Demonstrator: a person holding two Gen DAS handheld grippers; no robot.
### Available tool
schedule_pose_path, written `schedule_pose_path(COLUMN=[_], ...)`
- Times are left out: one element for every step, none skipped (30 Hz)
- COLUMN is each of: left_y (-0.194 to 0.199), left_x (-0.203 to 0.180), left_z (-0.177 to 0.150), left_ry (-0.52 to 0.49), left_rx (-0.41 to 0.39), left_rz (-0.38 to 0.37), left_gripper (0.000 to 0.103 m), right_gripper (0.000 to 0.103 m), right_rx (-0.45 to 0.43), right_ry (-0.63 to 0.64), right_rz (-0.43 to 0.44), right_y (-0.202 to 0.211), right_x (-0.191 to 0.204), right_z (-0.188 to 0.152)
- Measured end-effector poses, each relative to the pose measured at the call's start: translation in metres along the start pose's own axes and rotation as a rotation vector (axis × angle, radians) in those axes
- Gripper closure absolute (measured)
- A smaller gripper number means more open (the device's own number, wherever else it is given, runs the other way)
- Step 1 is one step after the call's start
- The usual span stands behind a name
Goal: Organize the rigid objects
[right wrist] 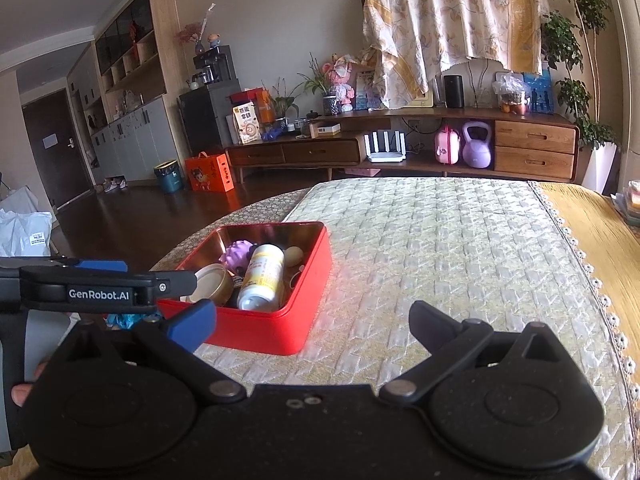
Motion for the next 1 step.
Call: schedule_pose_path(left_y=[-0.0003], left_x=[-0.001], left_z=[0.0], left_ry=[-0.001], left_rx=[0.002], left_rz=[-0.001], left_gripper=[0.0], right_gripper=[0.0], right_rx=[-0.001], right_ry=[-0.006], right_rz=[-0.004], right_y=[0.0001], right_x=[-0.0033], right_z=[0.0])
Point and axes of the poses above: each gripper's, at about its wrist camera, not at the fingertips, and y roughly against the way its jaws point, x to its left, z to its top, the point moved 4 cm from there along -y, roughly the way its jaws point, and after that the axes turned 13 degrees about -y, right-handed, at the moved point
